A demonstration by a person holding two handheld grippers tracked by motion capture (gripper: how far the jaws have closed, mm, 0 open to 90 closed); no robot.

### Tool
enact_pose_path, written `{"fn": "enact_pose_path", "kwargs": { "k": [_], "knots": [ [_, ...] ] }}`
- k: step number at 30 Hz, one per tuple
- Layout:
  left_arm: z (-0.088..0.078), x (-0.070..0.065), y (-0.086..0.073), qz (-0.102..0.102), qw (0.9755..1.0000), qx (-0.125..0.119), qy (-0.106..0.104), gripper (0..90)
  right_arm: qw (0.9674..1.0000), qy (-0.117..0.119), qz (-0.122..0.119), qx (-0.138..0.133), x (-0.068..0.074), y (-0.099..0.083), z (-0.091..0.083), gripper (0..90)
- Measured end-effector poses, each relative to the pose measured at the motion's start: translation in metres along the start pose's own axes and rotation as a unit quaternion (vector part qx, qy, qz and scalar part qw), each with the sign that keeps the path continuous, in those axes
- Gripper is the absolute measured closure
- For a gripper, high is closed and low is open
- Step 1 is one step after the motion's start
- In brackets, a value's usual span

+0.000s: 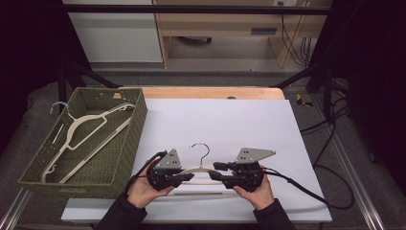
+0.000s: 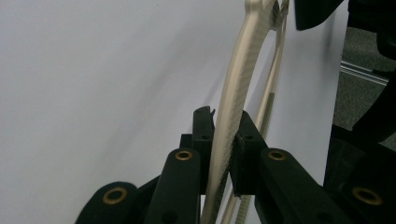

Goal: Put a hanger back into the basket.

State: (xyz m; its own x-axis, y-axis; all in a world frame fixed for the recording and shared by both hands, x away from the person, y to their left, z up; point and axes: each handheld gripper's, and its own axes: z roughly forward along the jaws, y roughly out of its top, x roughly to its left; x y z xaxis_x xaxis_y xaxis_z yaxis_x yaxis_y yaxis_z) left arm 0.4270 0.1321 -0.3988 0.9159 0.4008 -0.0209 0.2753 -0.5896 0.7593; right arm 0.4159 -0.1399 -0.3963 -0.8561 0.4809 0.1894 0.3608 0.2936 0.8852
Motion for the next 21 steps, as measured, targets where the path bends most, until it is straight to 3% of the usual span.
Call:
{"fn": "enact_pose_path", "kwargs": {
  "k": [3, 4, 6, 10, 14, 16, 17, 18, 21],
  "knots": [
    [-0.002, 0.001, 0.000, -0.006, 1.0000, -0.003, 0.007, 82.0, 0.9999, -0.007, -0.004, -0.011, 0.000, 0.001, -0.004, 53.5],
    [-0.003, 0.002, 0.000, -0.010, 0.9999, -0.006, 0.010, 82.0, 0.9996, -0.017, -0.004, -0.023, -0.003, 0.001, -0.010, 46.0],
    [-0.008, 0.004, -0.001, -0.026, 0.9991, -0.020, 0.025, 82.0, 0.9989, -0.034, -0.002, -0.032, -0.006, 0.001, -0.016, 42.2],
    [-0.013, 0.006, -0.001, -0.038, 0.9977, -0.032, 0.046, 82.0, 0.9970, -0.054, 0.006, -0.055, -0.012, 0.000, -0.029, 32.5],
    [-0.021, 0.008, -0.001, -0.055, 0.9942, -0.056, 0.074, 81.9, 0.9923, -0.092, 0.014, -0.082, -0.019, -0.003, -0.048, 21.1],
    [-0.027, 0.009, 0.000, -0.066, 0.9914, -0.068, 0.091, 81.9, 0.9891, -0.119, 0.024, -0.083, -0.025, -0.006, -0.062, 14.6],
    [-0.027, 0.009, 0.000, -0.066, 0.9914, -0.068, 0.091, 81.9, 0.9882, -0.128, 0.025, -0.081, -0.027, -0.008, -0.066, 13.1],
    [-0.032, 0.009, 0.001, -0.072, 0.9893, -0.077, 0.101, 81.9, 0.9869, -0.136, 0.029, -0.082, -0.029, -0.009, -0.070, 11.5],
    [-0.038, 0.009, 0.003, -0.079, 0.9873, -0.085, 0.108, 81.9, 0.9848, -0.146, 0.039, -0.086, -0.033, -0.013, -0.076, 8.4]
  ]
}}
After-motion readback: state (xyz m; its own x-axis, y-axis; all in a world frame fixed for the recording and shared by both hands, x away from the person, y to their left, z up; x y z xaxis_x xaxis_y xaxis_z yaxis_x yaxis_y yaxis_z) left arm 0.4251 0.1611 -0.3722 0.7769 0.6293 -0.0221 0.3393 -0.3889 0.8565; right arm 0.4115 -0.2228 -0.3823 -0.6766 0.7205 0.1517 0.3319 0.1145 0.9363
